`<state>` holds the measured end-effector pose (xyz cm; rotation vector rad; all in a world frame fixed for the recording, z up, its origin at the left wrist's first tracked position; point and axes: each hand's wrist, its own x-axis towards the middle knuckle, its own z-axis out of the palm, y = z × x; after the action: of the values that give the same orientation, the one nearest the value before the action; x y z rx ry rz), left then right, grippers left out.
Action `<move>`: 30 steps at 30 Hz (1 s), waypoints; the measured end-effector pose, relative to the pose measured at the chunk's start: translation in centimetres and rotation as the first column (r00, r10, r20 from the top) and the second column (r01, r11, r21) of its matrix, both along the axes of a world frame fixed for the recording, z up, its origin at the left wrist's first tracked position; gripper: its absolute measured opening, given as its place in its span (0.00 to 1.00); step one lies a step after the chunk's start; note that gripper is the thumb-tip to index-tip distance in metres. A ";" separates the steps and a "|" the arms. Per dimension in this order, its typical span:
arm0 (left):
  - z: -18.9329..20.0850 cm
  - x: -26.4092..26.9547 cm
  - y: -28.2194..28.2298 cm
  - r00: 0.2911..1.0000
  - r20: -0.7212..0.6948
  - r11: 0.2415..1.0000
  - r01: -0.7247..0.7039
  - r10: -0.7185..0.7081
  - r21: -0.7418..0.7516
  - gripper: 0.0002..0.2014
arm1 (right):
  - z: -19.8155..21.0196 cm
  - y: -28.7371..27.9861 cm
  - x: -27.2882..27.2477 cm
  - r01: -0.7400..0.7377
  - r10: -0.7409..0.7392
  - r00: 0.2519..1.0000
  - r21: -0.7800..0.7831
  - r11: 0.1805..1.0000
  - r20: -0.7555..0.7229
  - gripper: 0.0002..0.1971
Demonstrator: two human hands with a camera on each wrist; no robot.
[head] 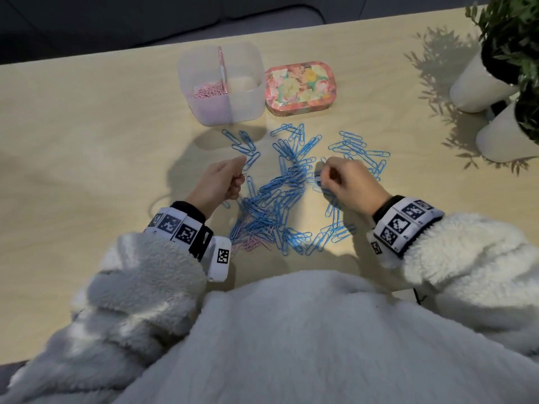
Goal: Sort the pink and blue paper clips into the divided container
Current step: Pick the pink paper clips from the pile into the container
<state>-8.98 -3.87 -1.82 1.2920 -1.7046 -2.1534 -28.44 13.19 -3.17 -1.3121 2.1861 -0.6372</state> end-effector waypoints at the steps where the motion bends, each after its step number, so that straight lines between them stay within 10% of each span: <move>1: -0.1 0.2 0.1 1.000 -0.016 1.000 0.009 -0.009 -0.026 0.19 | 0.2 -0.2 -0.1 0.066 -0.063 0.993 -0.033 0.997 0.096 0.08; 6: -0.6 1.3 0.7 0.996 -0.041 0.990 0.078 -0.083 -0.119 0.08 | 1.5 -2.0 1.7 0.171 -0.186 0.829 0.078 0.982 0.528 0.13; 10: -0.7 2.1 1.1 0.987 0.017 0.983 0.158 -0.158 -0.094 0.09 | 1.4 -4.0 4.9 -0.267 0.243 0.943 0.082 0.960 0.228 0.07; 14: -0.4 2.8 1.9 0.939 0.186 0.904 0.333 -0.290 -0.270 0.04 | 0.8 -4.4 6.6 -0.468 0.483 0.875 0.235 0.852 -0.010 0.11; 18: -1.2 4.1 2.2 0.756 0.500 0.633 0.641 -0.422 -0.434 0.08 | 0.5 -2.8 4.3 -0.391 0.393 0.919 0.249 0.886 0.044 0.05; 26: -1.2 4.3 2.1 0.799 0.514 0.627 0.580 -0.312 -0.520 0.05 | 1.4 -0.9 0.1 -0.190 0.156 0.976 0.257 0.947 0.150 0.04; 30: -0.8 3.1 2.4 0.812 0.469 0.559 0.581 -0.348 -0.591 0.02 | 2.6 -1.6 0.5 -0.137 0.187 0.972 0.300 0.944 -0.144 0.05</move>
<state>-5.88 -1.45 -2.62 1.0047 -2.8922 -1.1458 -27.89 11.59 -0.52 -1.4114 2.1726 -0.1367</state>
